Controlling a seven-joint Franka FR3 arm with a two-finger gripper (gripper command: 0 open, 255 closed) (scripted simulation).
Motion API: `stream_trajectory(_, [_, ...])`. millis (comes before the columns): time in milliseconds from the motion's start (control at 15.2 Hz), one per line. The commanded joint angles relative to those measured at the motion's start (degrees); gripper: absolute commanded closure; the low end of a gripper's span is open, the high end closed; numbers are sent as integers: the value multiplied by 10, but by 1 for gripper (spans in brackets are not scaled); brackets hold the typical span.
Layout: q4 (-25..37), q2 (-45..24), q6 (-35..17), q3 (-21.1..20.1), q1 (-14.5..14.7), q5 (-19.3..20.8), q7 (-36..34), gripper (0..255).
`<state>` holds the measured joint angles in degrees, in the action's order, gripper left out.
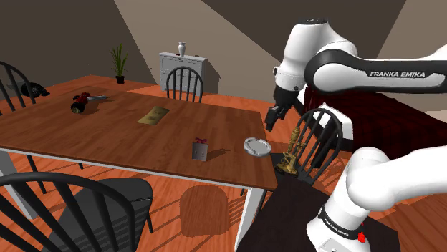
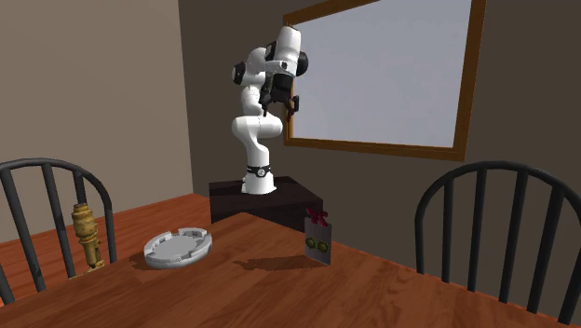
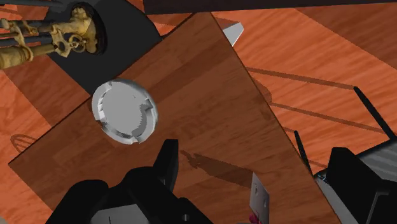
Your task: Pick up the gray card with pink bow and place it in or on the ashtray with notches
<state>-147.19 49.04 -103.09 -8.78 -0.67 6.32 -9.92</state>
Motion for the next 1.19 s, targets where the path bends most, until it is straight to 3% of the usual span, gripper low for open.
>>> stream_trajectory(0, [-40, 2, -66, -32, -4, 1, -53, 0])
stream_trajectory(330, [-105, -38, -228, -129, -37, 24, -197, 0])
stream_trajectory(594, [-119, -107, -351, -236, -111, 79, -342, 0])
stream_trajectory(726, [-112, -145, -404, -307, -175, 126, -429, 0])
stream_trajectory(858, [-95, -181, -446, -394, -263, 187, -527, 0])
stream_trajectory(990, [-68, -207, -474, -501, -373, 258, -632, 0])
stream_trajectory(1122, [-34, -219, -490, -625, -503, 324, -733, 0])
